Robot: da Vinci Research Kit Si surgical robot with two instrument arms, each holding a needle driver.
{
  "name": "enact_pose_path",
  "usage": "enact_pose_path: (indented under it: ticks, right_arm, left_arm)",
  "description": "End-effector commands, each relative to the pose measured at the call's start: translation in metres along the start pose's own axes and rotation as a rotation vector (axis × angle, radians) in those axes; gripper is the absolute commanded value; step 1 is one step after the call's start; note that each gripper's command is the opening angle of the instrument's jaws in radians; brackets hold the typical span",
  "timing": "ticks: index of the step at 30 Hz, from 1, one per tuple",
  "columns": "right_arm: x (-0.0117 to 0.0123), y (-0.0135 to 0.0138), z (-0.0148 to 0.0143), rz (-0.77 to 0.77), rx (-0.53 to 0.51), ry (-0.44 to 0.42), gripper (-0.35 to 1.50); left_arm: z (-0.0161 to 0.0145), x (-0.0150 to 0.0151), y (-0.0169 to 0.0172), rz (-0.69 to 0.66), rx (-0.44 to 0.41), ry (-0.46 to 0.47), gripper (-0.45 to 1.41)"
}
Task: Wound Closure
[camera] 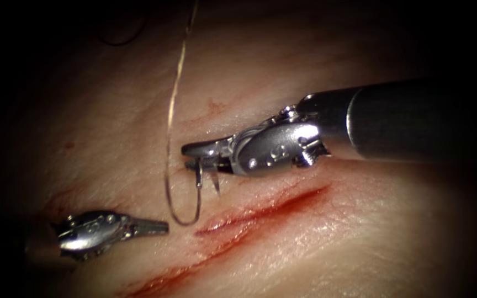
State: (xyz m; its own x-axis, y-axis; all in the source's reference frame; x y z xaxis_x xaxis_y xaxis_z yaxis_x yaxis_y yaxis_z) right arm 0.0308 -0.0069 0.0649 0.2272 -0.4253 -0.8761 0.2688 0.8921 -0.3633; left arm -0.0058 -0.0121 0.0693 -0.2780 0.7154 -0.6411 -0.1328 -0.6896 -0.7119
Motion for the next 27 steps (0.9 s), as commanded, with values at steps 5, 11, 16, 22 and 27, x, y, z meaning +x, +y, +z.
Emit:
enact_pose_path:
  ticks: [5,11,16,22,27]
  right_arm:
    - [-0.0002,-0.0001,0.0006,0.003,0.002,0.0,-0.35]
    - [-0.0001,0.0,0.0006,0.005,0.001,-0.003,-0.35]
    - [-0.0001,0.0,0.0006,0.005,0.001,-0.003,-0.35]
    - [0.0,0.0,0.0006,0.005,0.001,-0.002,-0.35]
    - [0.0,0.0,0.0006,0.004,-0.001,0.0,-0.35]
  left_arm:
    - [0.0023,0.0005,0.0029,-0.016,-0.02,0.031,-0.18]
    - [0.0063,0.001,0.0057,0.021,0.002,0.117,-0.16]
    - [0.0089,0.0016,0.006,0.127,0.151,0.224,-0.03]
    - [0.0101,0.0013,0.0051,0.135,0.238,0.242,-0.03]
    - [0.0094,0.0011,0.004,0.129,0.267,0.249,-0.06]
